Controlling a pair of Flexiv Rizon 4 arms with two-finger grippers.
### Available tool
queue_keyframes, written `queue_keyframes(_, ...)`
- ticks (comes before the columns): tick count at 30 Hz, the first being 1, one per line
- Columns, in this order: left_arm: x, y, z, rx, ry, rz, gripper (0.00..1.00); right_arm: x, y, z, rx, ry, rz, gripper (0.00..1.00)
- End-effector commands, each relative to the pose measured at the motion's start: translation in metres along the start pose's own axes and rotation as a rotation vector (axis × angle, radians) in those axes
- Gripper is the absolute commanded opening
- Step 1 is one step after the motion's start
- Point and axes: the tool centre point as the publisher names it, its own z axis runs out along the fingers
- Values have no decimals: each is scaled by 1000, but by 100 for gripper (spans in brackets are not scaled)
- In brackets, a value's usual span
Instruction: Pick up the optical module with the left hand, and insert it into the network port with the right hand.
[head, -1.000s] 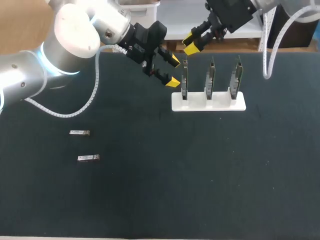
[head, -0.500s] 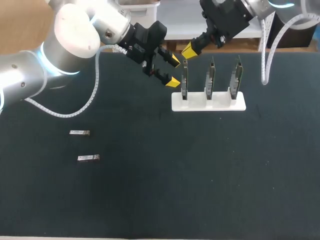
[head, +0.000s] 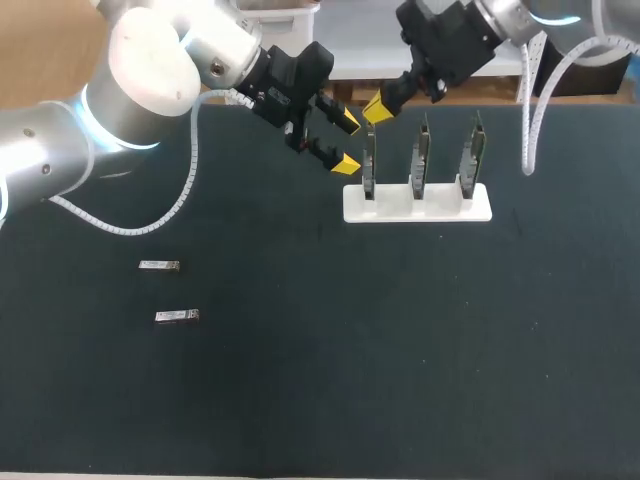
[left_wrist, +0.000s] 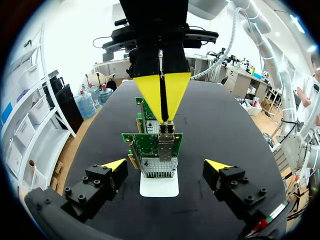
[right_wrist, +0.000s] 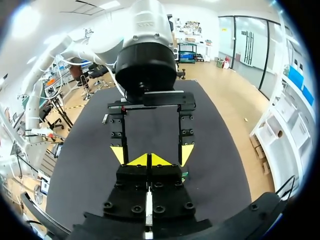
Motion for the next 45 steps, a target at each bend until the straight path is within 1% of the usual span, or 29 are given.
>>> queue_keyframes(1,-1,2,0,4,5,-2,100,2,-3,5,-1,7,5,0)
queue_keyframes(31,-1,2,0,4,5,-2,100,26,-9,26,-30,44,83,0)
queue_keyframes(38,-1,2,0,4,5,-2,100,23,-9,21,-26,33,87,0)
queue_keyframes(45,-1,2,0,4,5,-2,100,9,-5,8,-10,-6,56,0)
